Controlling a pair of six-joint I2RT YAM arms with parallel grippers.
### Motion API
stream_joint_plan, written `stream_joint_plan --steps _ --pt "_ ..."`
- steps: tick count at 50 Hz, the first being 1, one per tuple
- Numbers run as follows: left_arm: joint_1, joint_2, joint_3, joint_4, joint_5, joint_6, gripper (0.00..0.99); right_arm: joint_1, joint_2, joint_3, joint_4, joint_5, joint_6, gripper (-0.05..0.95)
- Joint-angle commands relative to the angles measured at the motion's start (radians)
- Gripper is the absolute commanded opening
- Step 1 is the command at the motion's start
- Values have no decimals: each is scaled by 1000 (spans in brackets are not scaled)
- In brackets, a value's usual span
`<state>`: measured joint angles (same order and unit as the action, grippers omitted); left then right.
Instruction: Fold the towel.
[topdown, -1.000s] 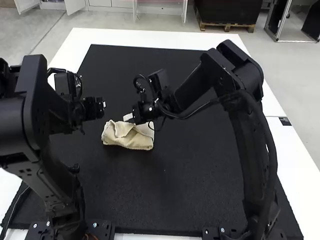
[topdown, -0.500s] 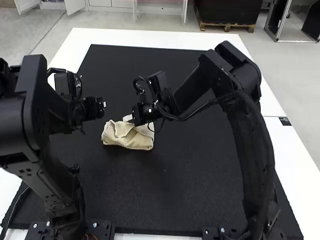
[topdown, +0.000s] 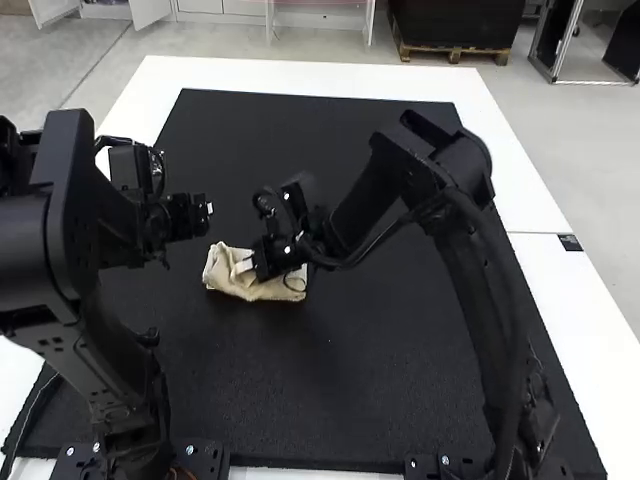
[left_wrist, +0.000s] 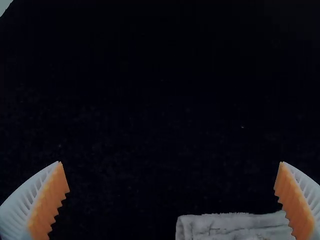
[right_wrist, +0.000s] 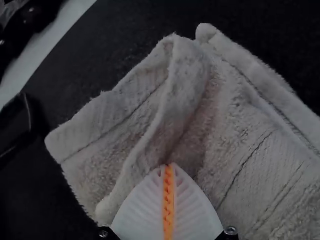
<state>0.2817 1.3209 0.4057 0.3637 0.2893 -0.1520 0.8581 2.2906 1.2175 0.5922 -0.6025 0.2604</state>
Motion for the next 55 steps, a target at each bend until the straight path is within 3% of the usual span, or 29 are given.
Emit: stream_joint_plan --steps 1,9,20,40,45,51,55 --pt "8 -15 16 6 17 -9 966 41 32 2 20 -29 36 -16" --pt "8 -17 16 3 21 -9 966 35 30 -6 29 -31 36 -15" --pt "33 -29 41 -8 27 -11 967 -18 -106 -15 41 -56 106 -15" --pt "31 -68 240 -157 37 -38 966 -157 -425 -7 -54 -54 155 -2" --pt "2 -91 318 -203 37 -64 966 -217 -508 4 -78 -39 149 -2" --pt "-64 -127 409 -256 31 -87 966 -312 -626 13 -106 -19 145 7" --pt "-79 -155 458 -282 31 -106 966 -372 -723 10 -109 -5 149 10"
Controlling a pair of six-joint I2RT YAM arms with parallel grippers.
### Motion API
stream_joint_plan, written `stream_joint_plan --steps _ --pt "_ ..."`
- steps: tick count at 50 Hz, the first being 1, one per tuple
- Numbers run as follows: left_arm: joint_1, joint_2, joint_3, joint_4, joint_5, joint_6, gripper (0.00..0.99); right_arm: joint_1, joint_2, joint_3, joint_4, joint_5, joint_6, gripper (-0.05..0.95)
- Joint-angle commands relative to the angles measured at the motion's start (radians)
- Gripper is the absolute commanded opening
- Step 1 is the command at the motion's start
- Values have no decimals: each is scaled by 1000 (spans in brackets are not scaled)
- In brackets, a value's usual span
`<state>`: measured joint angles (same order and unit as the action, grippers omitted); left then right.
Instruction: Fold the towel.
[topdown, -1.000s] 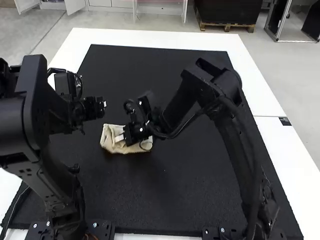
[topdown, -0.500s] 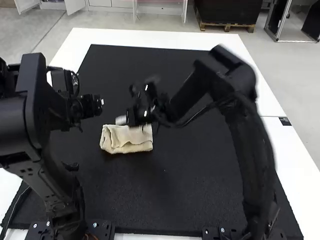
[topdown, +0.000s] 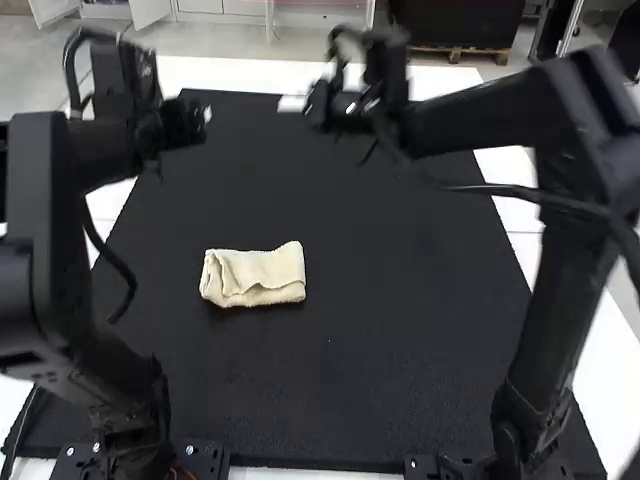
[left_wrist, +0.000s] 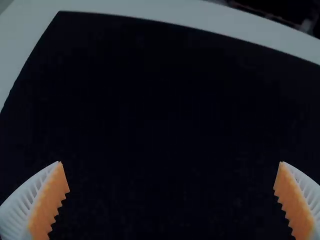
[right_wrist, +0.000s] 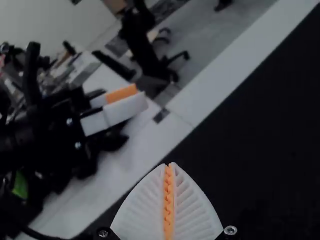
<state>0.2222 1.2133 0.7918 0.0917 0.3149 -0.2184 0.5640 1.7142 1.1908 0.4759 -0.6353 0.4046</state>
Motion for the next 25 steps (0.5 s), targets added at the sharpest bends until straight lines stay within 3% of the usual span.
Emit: stream_joint_plan --steps 1,14,25 --pt "-20 -54 81 -17 6 -39 966 -92 -173 33 6 32 3 11" --pt "-41 -199 173 -46 7 -49 962 -292 -504 -42 20 43 91 21" --pt "-6 -321 208 -41 69 -125 956 -477 -783 -122 27 -35 231 33"
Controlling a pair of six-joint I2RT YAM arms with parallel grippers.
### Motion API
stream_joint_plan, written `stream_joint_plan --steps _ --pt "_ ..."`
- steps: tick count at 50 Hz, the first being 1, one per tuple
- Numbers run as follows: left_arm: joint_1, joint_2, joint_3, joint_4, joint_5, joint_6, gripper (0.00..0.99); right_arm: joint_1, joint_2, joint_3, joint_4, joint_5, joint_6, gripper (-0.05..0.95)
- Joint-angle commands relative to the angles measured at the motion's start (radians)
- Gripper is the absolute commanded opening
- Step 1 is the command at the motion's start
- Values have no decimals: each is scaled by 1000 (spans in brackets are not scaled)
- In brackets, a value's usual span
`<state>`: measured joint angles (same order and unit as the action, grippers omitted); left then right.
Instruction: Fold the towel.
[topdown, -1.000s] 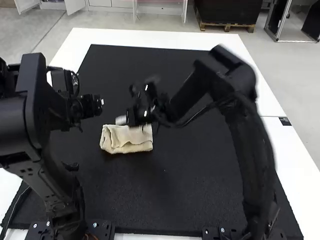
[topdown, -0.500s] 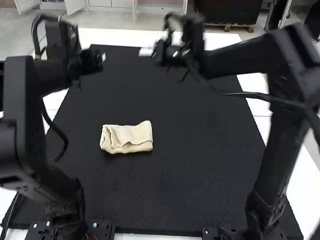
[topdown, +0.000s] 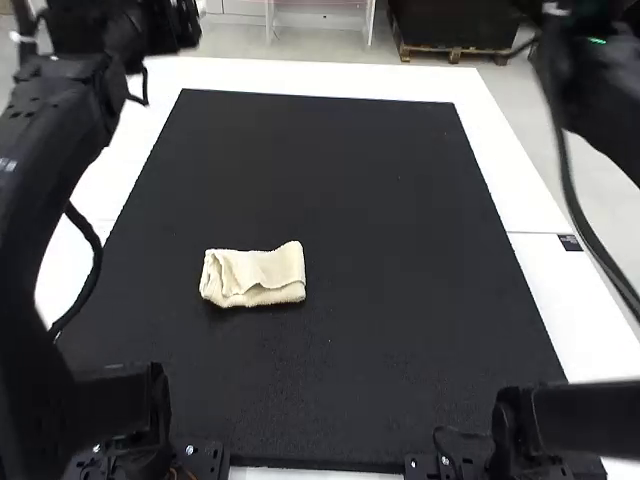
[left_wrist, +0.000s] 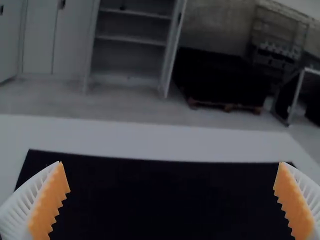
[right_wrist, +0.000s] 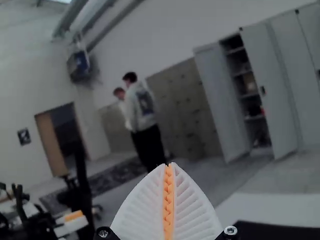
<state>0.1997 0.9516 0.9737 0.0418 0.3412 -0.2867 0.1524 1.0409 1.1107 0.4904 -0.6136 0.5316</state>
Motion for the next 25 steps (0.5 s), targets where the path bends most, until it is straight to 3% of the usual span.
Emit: stream_joint_plan --steps 1,12,25 --pt "20 -70 25 13 47 -68 956 -74 -128 -52 13 -61 116 34" --pt "12 -251 -41 78 50 -86 954 -174 -367 -221 123 -84 212 38" --pt "12 -468 -231 161 33 -77 949 -240 -656 -419 142 -104 219 46"
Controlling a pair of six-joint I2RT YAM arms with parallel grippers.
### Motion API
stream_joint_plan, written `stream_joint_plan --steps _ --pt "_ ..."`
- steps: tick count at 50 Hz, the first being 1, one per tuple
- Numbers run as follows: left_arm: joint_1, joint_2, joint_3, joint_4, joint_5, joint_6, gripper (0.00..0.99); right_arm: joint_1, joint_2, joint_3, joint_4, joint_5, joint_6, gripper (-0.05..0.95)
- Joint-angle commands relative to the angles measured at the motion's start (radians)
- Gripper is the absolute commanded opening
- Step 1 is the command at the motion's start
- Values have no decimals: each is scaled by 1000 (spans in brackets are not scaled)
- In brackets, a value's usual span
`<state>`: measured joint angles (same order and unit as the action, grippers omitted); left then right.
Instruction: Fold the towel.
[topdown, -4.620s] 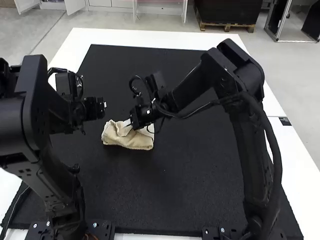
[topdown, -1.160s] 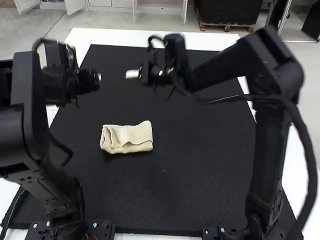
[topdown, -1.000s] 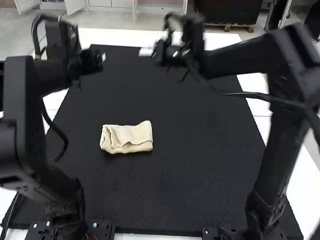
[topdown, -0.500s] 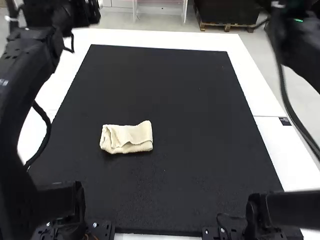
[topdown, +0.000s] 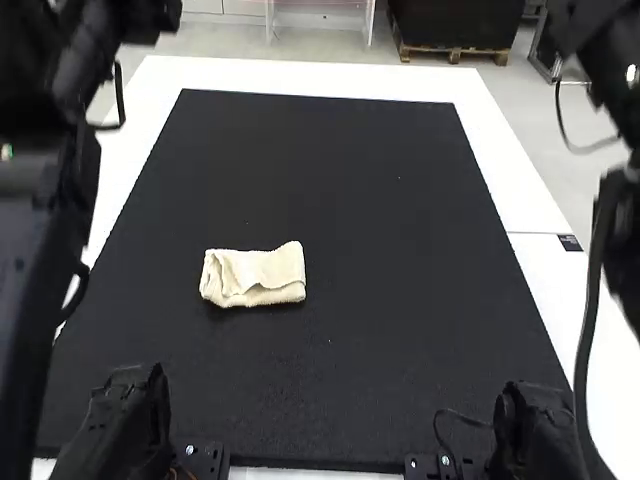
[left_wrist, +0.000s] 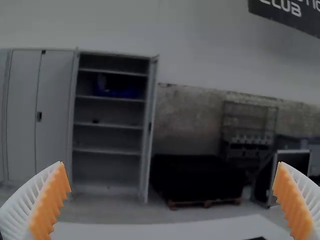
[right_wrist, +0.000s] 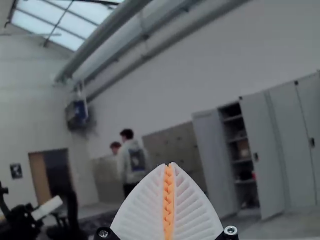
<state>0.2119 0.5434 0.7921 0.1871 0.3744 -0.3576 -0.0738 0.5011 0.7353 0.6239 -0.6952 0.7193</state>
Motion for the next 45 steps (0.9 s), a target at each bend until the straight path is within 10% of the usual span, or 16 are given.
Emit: stream_joint_plan --steps 1,26,35,45 --pt "0 -79 -60 17 -2 -6 949 -14 -142 -54 7 -23 37 48" --pt "-8 -540 -312 -9 -54 57 930 -35 -495 -180 -112 -20 45 141" --pt "27 -545 -396 81 -95 221 933 -37 -496 -186 -176 280 -247 905" --pt "35 -545 -570 333 -58 312 969 -38 -495 -343 -178 434 -672 923"
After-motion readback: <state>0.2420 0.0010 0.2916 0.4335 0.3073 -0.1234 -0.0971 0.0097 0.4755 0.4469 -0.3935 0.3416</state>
